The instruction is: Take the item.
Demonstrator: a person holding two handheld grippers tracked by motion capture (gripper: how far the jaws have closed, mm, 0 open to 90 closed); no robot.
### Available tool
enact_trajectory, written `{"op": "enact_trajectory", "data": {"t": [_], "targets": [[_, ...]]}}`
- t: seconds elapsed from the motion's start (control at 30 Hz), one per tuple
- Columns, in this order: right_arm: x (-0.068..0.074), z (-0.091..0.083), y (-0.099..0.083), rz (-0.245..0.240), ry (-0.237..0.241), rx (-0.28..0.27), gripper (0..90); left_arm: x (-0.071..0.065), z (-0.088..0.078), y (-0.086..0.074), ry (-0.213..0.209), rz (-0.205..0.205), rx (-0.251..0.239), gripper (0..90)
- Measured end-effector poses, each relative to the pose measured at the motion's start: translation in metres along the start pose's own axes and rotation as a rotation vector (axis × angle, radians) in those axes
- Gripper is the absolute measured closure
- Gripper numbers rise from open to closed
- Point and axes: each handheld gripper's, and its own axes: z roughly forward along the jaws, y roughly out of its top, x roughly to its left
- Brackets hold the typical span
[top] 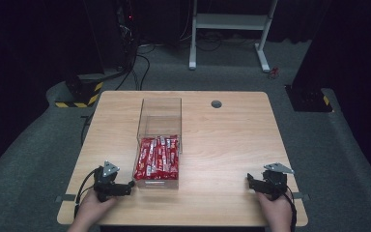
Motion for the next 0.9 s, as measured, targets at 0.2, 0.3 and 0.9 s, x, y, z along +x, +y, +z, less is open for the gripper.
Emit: {"op": "enact_trajectory", "data": {"t": [0.2, 0.3, 0.9], "targets": [[-0.0001, 0.0003, 0.0002, -0.003, 0.000, 0.000, 12.9, 0.0000, 0.0000, 0.0000, 0.000, 0.000, 0.000, 0.7], [-0.0001, 0.0003, 0.0002, -0.003, 0.000, 0.000, 12.9, 0.0000, 0.0000, 0.0000, 0.000, 0.000, 0.000, 0.6], [-0.0002, 0.0006, 0.0004, -0.009, 0.005, 0.002, 11.9, 0.0001, -0.0004, -0.0002, 0.000, -0.001, 0.001, 0.6]]}}
